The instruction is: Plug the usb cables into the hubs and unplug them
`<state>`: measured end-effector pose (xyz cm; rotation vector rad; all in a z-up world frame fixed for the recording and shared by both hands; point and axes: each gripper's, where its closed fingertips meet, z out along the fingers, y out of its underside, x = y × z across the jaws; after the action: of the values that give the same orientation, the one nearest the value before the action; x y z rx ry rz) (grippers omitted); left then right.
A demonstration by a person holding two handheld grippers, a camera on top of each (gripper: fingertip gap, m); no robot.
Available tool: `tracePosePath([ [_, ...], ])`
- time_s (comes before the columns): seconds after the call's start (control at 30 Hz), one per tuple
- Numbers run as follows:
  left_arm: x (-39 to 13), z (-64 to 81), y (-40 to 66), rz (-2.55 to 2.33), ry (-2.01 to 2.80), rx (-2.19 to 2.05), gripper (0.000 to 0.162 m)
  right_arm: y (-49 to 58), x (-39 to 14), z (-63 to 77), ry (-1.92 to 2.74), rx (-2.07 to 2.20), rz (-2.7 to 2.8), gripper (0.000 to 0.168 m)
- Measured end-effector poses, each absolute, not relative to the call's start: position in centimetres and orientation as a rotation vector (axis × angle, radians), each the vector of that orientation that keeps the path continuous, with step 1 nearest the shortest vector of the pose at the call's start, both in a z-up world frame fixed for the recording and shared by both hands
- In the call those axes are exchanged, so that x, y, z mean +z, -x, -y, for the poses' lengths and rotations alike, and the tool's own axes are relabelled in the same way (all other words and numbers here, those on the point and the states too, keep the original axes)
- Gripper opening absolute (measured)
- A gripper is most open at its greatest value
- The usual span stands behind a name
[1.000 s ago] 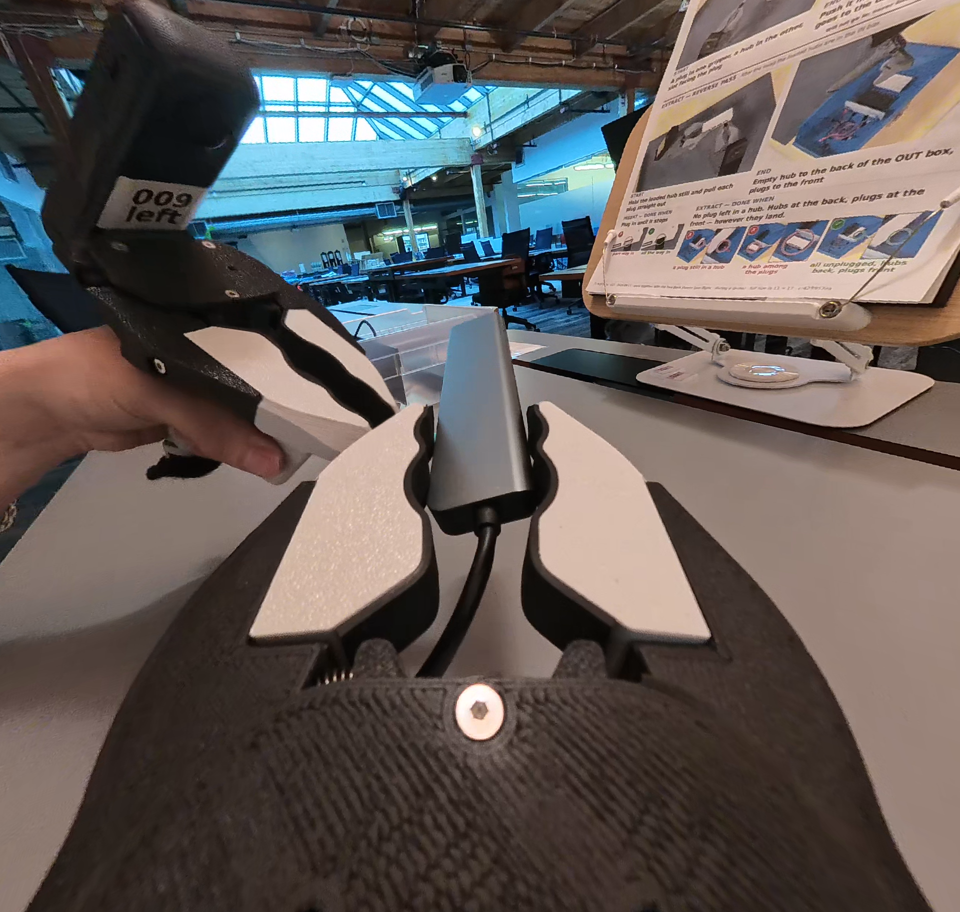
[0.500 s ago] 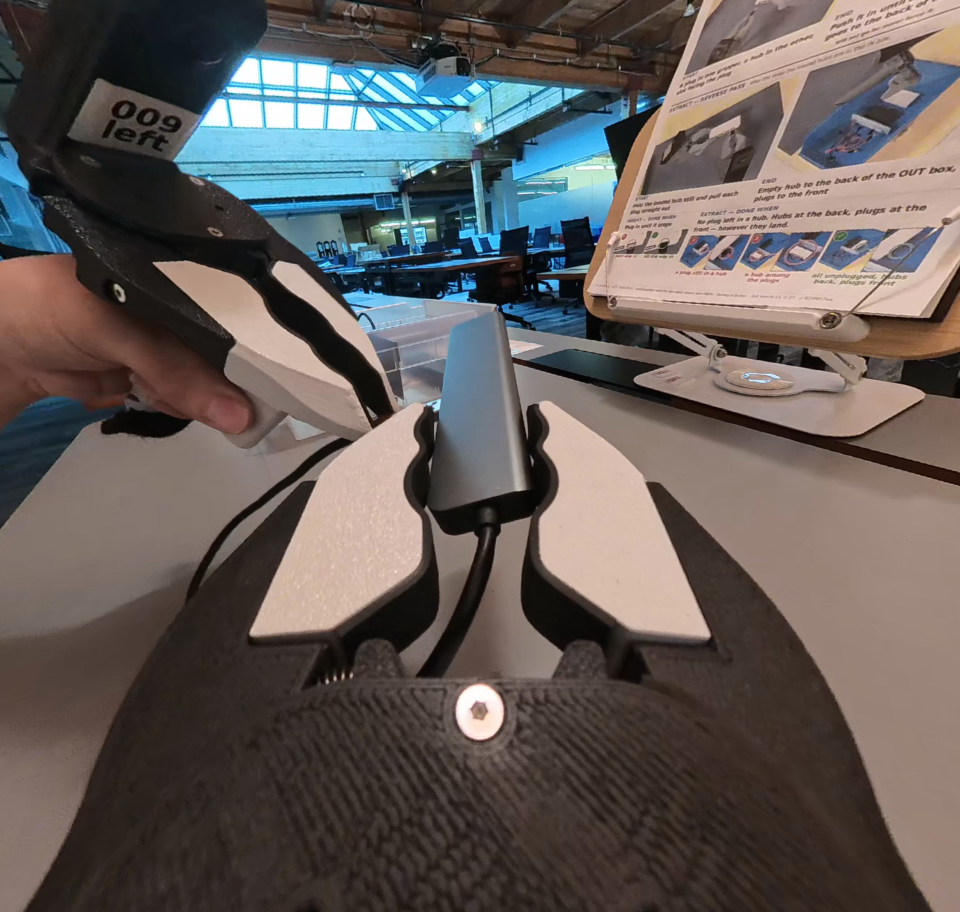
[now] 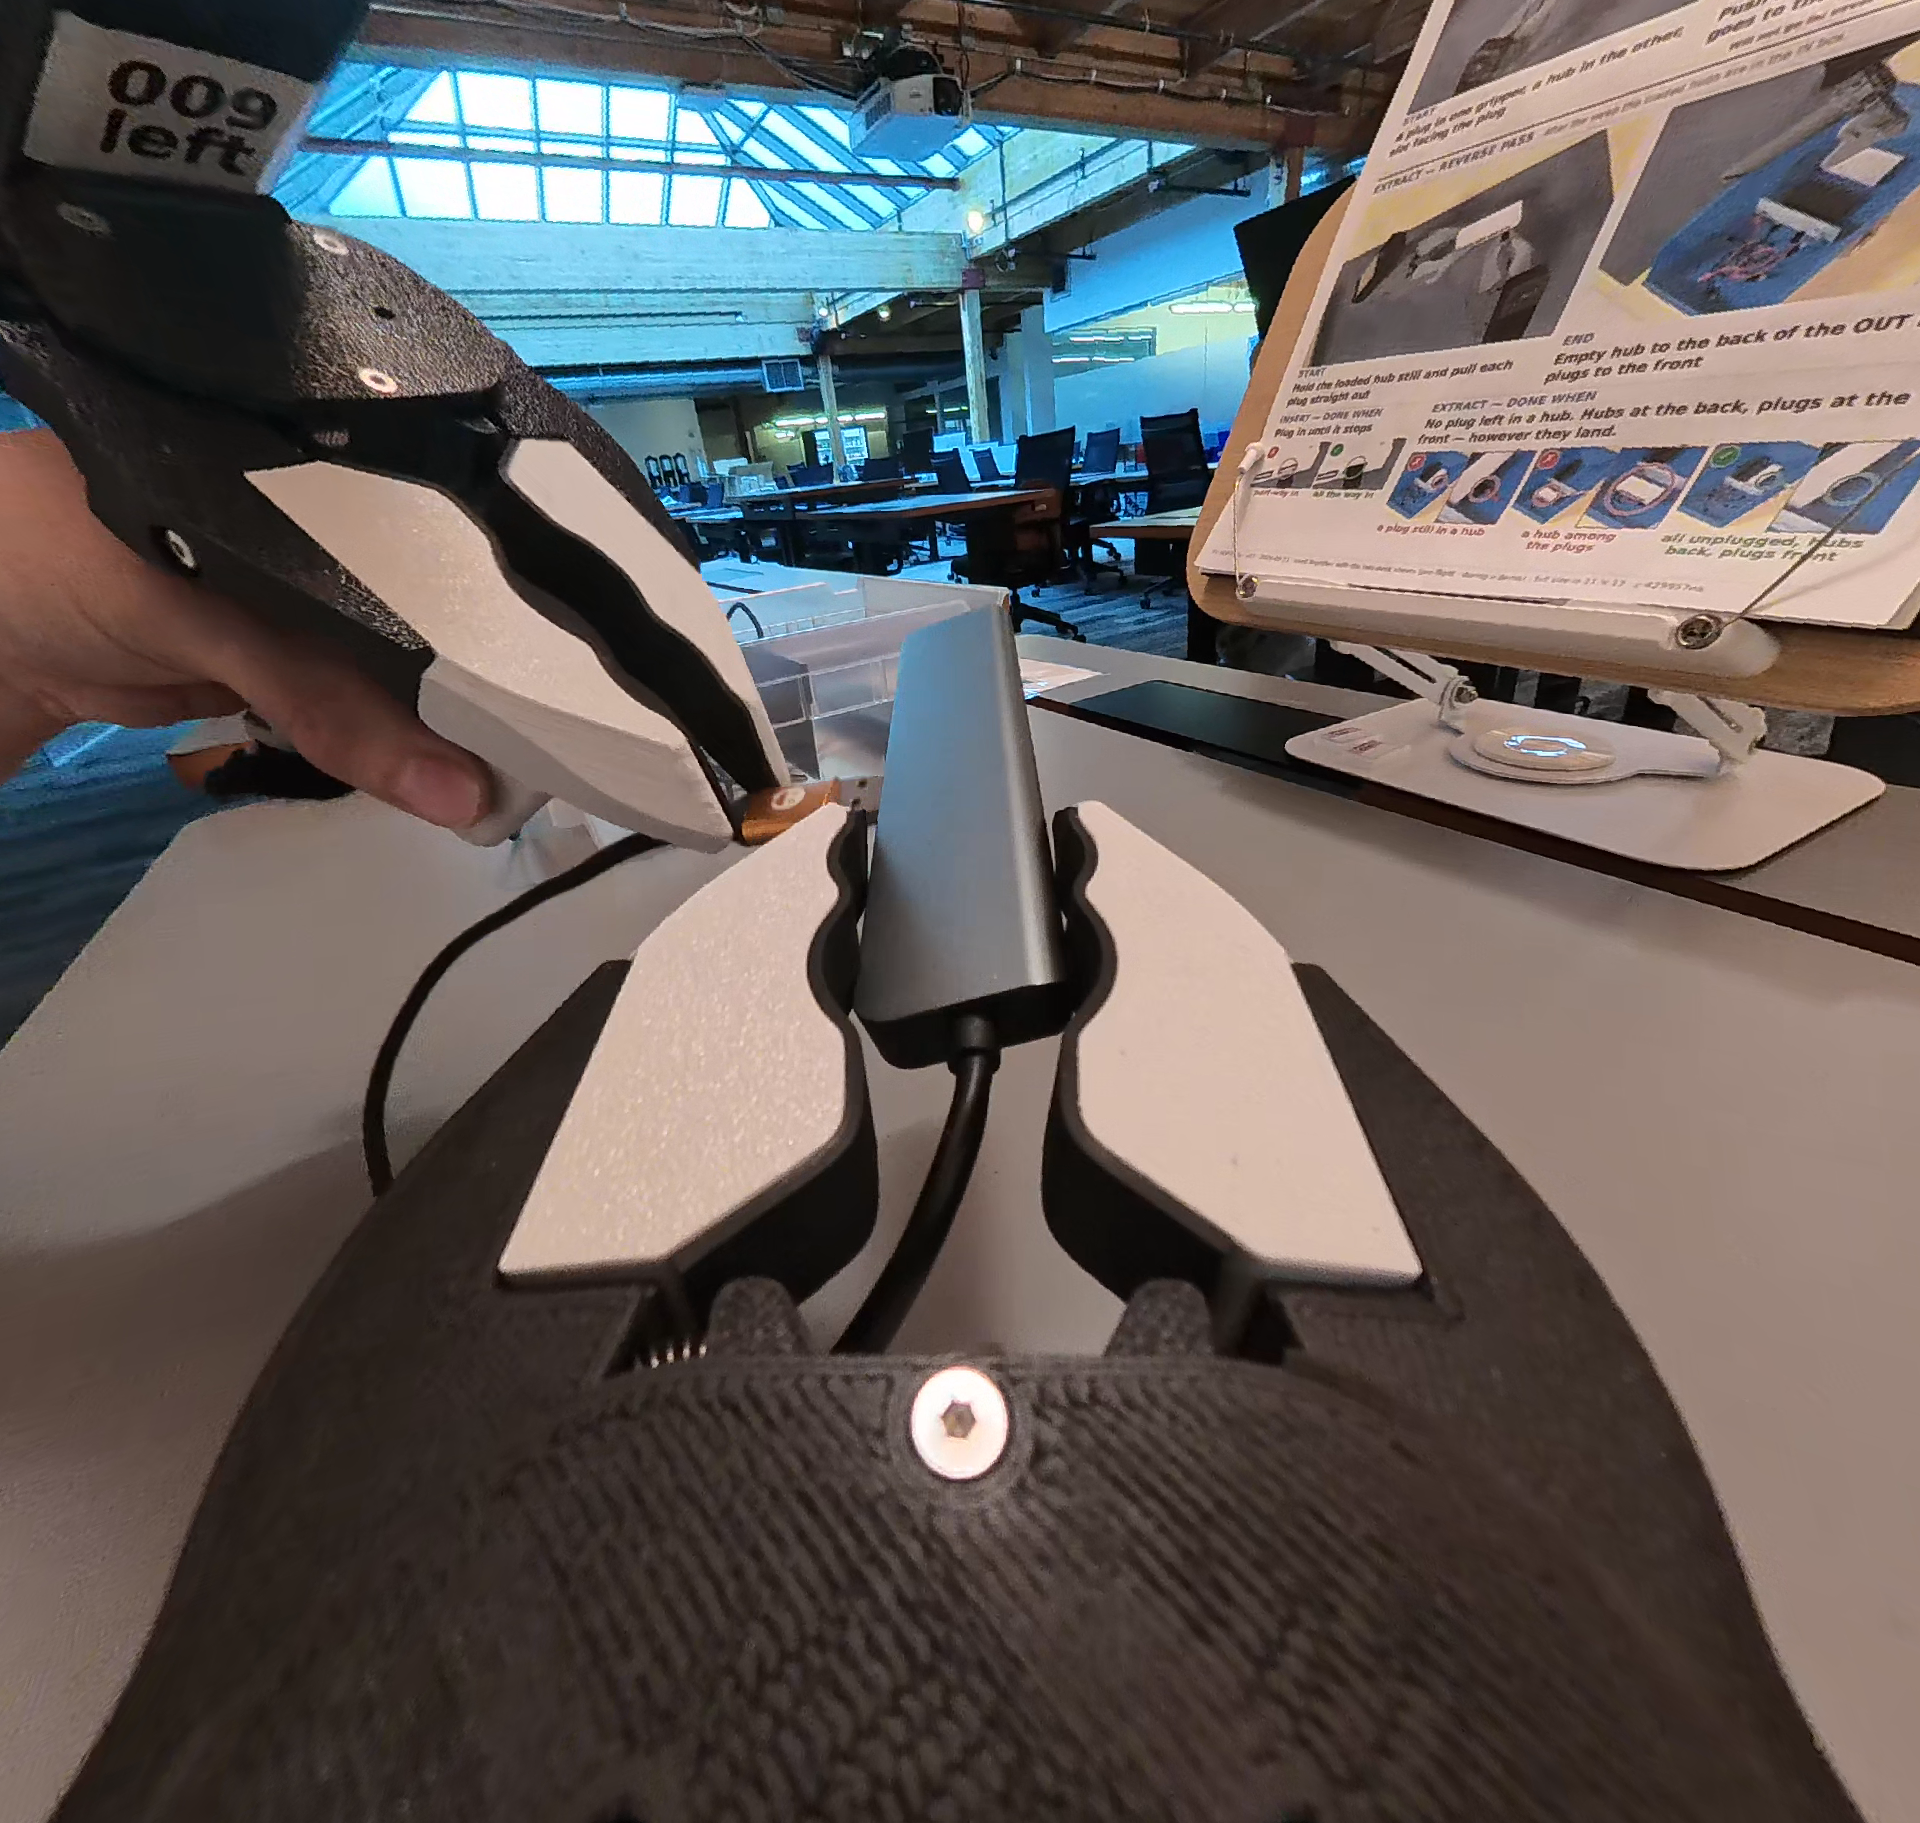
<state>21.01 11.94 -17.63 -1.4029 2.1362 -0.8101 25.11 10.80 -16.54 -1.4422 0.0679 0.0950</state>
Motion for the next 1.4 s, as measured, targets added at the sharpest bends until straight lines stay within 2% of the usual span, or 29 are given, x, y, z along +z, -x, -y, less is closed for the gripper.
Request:
tracePosePath([
  [0.47, -17.6, -12.2, -21.0, -2.067, 1.417, -0.877, 0.011, -24.8, -16.9, -11.1, 1.477, 0.098, -0.051, 0.035],
  [0.67, -17.3, -12.7, -21.2, -2.025, 1.346, -0.687, 0.012, -24.2, -17.4, -11.7, 1.529, 0.050, -0.010, 0.035],
  [0.9, -16.7, -12.7, -21.5, -2.030, 1.187, -0.657, 0.012, -24.1, -17.6, -11.7, 1.540, 0.061, 0.001, 0.036],
  [1.03, -16.7, -12.7, -21.9, -2.019, 1.145, -0.713, 0.012, -24.4, -17.4, -11.6, 1.526, 0.069, -0.023, 0.036],
  [1.4, -17.6, -11.9, -21.7, -1.939, 1.449, -1.052, 0.012, -24.8, -15.5, -10.7, 1.344, -0.020, -0.001, 0.038],
])
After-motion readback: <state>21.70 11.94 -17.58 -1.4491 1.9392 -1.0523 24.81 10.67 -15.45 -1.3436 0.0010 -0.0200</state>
